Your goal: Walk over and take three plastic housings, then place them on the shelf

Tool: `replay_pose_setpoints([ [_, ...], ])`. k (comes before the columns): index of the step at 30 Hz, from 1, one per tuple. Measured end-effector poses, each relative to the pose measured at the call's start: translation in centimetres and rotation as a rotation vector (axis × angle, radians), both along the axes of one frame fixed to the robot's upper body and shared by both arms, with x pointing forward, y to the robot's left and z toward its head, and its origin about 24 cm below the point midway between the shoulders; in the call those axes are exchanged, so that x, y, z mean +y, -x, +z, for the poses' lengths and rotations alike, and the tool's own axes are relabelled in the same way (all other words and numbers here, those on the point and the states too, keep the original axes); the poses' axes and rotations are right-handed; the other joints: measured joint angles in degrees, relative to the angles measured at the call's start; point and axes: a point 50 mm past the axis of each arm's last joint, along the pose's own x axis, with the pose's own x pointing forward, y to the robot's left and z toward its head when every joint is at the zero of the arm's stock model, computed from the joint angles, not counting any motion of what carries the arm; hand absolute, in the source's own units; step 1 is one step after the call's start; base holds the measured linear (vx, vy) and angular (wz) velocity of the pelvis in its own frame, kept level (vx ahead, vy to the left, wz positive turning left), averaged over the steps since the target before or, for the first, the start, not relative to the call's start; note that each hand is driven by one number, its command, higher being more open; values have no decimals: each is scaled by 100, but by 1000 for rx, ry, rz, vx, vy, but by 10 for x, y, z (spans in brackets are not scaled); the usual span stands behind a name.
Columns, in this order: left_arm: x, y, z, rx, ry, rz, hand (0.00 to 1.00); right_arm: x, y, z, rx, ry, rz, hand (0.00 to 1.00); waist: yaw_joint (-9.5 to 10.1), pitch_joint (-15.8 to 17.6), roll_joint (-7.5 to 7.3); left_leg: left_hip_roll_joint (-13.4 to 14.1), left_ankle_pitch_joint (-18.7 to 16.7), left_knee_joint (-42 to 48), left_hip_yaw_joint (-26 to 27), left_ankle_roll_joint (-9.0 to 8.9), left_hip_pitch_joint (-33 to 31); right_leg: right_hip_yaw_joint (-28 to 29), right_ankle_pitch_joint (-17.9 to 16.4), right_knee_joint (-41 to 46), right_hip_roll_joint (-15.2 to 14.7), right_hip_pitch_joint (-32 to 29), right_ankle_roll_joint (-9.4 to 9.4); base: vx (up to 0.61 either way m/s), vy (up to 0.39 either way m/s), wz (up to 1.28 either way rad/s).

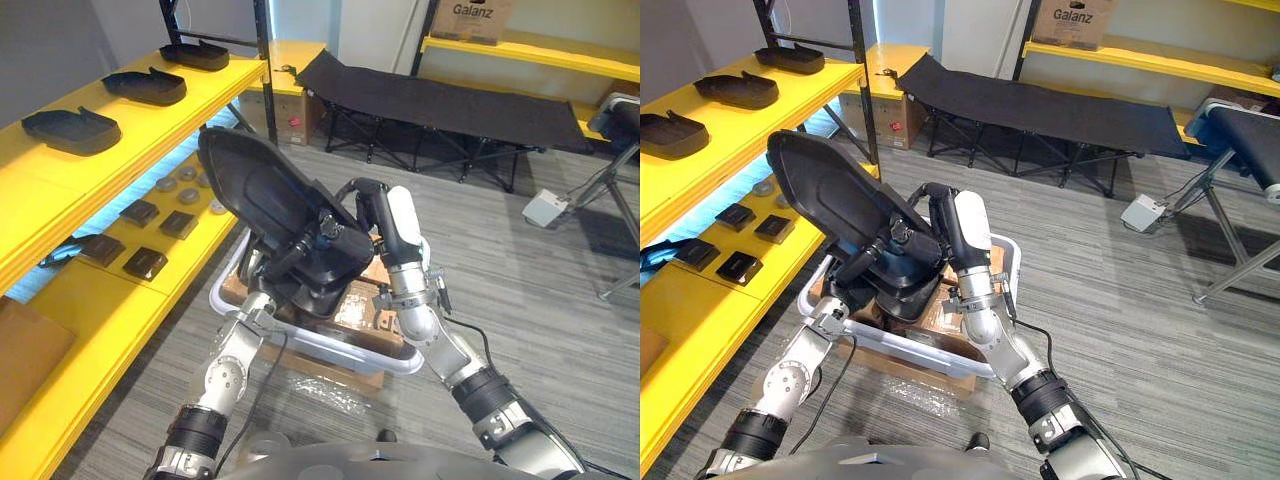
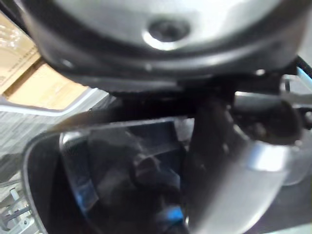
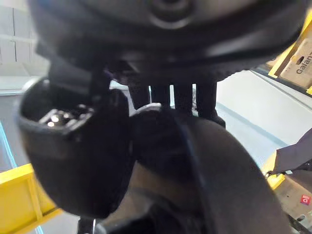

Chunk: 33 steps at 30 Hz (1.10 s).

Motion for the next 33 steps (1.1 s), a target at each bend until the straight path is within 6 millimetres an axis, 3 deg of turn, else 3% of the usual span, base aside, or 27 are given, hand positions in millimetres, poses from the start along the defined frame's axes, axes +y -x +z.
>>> replay_pose_setpoints([
  [8,21,1,8,-56,-224,205,0,-7,6,-6,84,-72,24,100,32,-27,38,12,-3,-17,26,-5,5,6,-50,-1,12,-10,-72,-38,5,-2],
  [12,35,3,21,-123,-535,328,0,-6,11,-1,123,-61,101,100,40,-35,46,31,17,-93,30,-31,12,7,-52,-1,34,-45,-75,0,0,0],
  [16,39,7,21,-139,-771,372,0,-11,11,6,152,-45,171,100,59,-41,39,36,24,-92,42,-36,17,16,-28,0,40,-55,-43,0,0,0],
  [20,49,12,20,-134,-1005,474,0,-21,8,11,293,-357,298,100,47,-45,33,34,19,-108,60,-33,28,38,-25,0,40,-63,-38,0,0,0],
  [23,55,18,16,-121,-1121,519,0,-40,17,2,383,-554,332,100,53,-46,30,35,13,-136,101,-30,53,70,-25,0,41,-70,-38,-7,11,-6],
  [29,73,33,8,-41,-1088,586,0,-91,53,-45,543,-778,87,100,-62,-48,27,36,-13,-197,329,-17,101,284,-22,0,44,-185,-31,-21,16,-19],
  [31,77,41,2,3,-1025,600,0,-113,67,-67,613,-753,-170,100,-157,-49,26,38,-29,-207,455,-14,115,400,-15,1,48,-240,-22,-15,15,-23],
  [33,78,46,-2,39,-954,606,0,-127,77,-80,645,-757,-319,100,-197,-48,28,34,-38,-214,529,-9,131,485,-4,1,49,-277,-10,-13,17,-28],
])
